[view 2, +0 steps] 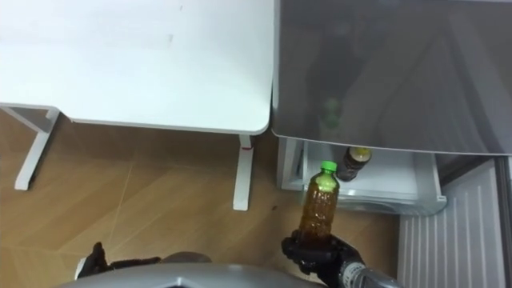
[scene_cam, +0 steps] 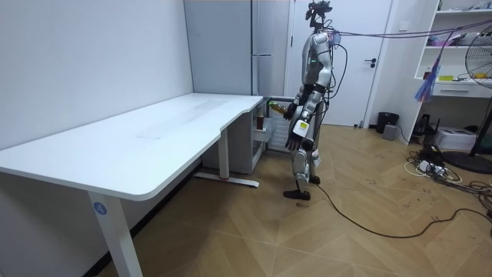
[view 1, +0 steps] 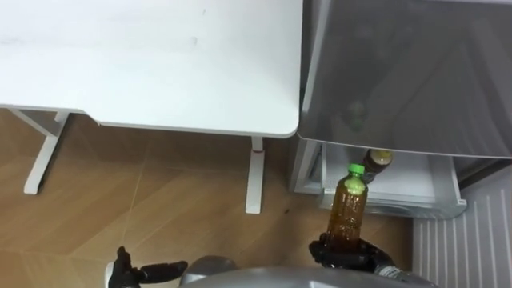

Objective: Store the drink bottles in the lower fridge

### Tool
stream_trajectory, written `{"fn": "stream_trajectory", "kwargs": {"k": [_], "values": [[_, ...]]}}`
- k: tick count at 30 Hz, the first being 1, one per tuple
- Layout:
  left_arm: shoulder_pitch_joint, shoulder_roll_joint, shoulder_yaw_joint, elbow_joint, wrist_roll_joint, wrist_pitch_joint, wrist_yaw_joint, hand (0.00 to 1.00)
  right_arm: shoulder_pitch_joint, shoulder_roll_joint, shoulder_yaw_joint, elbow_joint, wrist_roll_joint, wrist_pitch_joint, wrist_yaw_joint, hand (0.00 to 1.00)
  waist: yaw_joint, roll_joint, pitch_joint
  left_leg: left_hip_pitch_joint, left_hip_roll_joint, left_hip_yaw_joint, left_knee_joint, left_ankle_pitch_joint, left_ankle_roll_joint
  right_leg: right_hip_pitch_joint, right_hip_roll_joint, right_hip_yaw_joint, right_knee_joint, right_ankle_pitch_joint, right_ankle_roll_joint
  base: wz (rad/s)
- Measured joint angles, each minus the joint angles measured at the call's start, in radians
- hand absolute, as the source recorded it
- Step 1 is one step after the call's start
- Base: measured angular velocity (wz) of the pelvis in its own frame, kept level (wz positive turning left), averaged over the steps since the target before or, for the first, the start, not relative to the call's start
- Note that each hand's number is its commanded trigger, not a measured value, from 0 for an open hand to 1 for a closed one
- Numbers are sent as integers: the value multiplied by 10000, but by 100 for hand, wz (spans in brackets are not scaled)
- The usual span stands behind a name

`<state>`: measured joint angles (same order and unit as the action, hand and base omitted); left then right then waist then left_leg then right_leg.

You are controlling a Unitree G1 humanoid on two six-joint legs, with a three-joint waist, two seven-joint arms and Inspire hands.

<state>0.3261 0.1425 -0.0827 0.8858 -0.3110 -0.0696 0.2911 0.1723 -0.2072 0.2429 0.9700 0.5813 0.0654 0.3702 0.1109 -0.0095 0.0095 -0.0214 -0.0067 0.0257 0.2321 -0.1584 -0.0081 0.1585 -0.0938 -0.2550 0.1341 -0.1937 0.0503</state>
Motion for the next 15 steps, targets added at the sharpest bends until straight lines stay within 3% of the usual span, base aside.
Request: {"fn": "stream_trajectory", "kwargs": {"k": [11, 15], "values": [[138, -5, 0, 201, 6, 3, -205, 0, -206, -1, 33, 597, 946, 1, -313, 100, 28, 133, 60, -86, 7, -21, 108, -6, 9, -10, 5, 18, 53, 1, -1, 0], [154, 11, 2, 202, 26, 66, -363, 0, -365, -5, 81, 867, 918, 1, -376, 100, 10, 135, 44, -242, 4, -58, 293, -49, 38, -73, 15, -20, 6, -3, 3, 5]]}}
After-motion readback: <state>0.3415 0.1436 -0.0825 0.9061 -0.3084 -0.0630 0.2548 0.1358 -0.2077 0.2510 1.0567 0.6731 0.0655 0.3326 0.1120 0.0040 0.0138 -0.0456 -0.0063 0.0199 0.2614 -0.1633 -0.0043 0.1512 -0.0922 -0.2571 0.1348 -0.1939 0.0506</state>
